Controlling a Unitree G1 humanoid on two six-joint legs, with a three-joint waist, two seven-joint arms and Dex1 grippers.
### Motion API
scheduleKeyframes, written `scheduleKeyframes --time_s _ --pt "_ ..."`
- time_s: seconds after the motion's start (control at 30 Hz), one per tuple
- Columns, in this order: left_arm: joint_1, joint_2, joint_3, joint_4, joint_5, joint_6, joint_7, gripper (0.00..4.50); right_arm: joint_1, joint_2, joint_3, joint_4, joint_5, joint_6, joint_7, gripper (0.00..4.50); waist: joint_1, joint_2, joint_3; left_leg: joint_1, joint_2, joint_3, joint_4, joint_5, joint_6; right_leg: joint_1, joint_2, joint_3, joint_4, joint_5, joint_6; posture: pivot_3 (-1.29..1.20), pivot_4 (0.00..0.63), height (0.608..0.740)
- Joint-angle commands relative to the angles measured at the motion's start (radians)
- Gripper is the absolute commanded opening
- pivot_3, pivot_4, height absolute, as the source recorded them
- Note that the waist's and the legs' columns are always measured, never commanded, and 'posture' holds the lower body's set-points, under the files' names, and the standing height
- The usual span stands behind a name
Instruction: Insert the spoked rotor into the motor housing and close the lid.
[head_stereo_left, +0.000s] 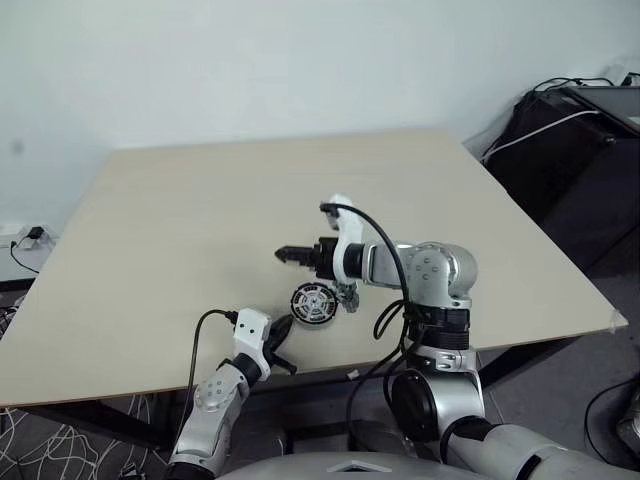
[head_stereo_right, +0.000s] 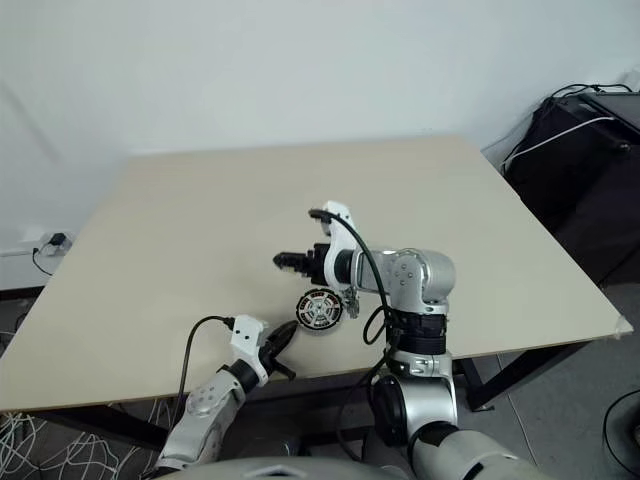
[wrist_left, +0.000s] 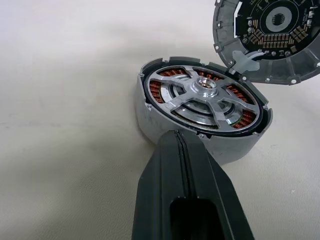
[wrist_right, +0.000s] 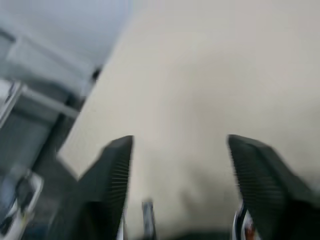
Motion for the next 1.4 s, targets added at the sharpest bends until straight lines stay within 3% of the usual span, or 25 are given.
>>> scheduleKeyframes --time_s 0.03,0.23,0.37,0.6,0.83,1.0,1.4 --pt "-0.013 -0.004 -0.009 -0.012 -0.008 -0.022 -0.019 0.0 -0.033 0.016 0.079 -0.102 -0.037 -0.18 -0.028 1.92 -0.002 0.0 0.0 0.0 0.0 0.0 0.0 0.0 0.0 0.0 0.0 0.0 0.0 0.0 0.0 0.0 0.0 0.74" --pt "-0.004 -0.004 -0.004 -0.019 -0.014 -0.058 -0.035 0.0 0.099 -0.322 0.313 -0.151 -0.337 -0.533 -0.055 0.03 0.007 -0.004 -0.003 0.0 -0.001 0.0 0.001 0.001 0.001 0.002 -0.001 -0.001 -0.002 0.0 0.001 0.0 0.0 0.74" --pt "-0.004 0.005 -0.012 -0.032 -0.013 -0.075 -0.055 0.0 0.241 -0.496 0.369 -0.102 -0.477 -0.655 -0.075 0.03 0.005 -0.005 -0.003 0.0 -0.001 0.002 0.001 0.001 0.001 0.002 -0.002 0.001 -0.002 0.0 0.001 0.0 0.0 0.74" --pt "0.001 0.027 -0.021 -0.074 -0.018 -0.037 -0.081 0.0 0.457 -0.608 0.368 -0.113 -0.524 -0.686 -0.009 0.03 0.002 -0.005 -0.002 0.0 0.002 0.006 0.001 0.001 0.002 0.005 0.0 0.003 -0.001 0.0 0.0 0.0 0.0 0.74" --pt "-0.003 0.038 -0.033 -0.104 -0.019 0.005 -0.083 0.0 0.549 -0.597 0.417 -0.209 -0.449 -0.628 0.13 0.03 0.004 -0.009 0.001 0.002 0.002 0.007 0.002 0.002 0.004 0.009 0.0 0.003 -0.002 -0.003 0.008 0.0 0.0 0.74" --pt "-0.002 0.044 -0.036 -0.117 -0.018 0.025 -0.08 0.0 0.558 -0.569 0.423 -0.246 -0.356 -0.611 0.229 0.03 0.01 -0.012 0.007 0.012 0.002 0.006 0.001 0.002 0.005 0.016 0.0 0.002 -0.005 -0.004 0.007 0.0 0.0 0.74" --pt "0.0 0.043 -0.029 -0.14 -0.022 0.053 -0.067 0.0 0.514 -0.468 0.437 -0.218 -0.313 -0.627 0.253 0.03 0.027 -0.013 0.007 0.012 0.002 0.006 -0.001 0.001 0.005 0.016 0.0 0.002 -0.008 -0.003 0.009 0.0 0.0 0.74"
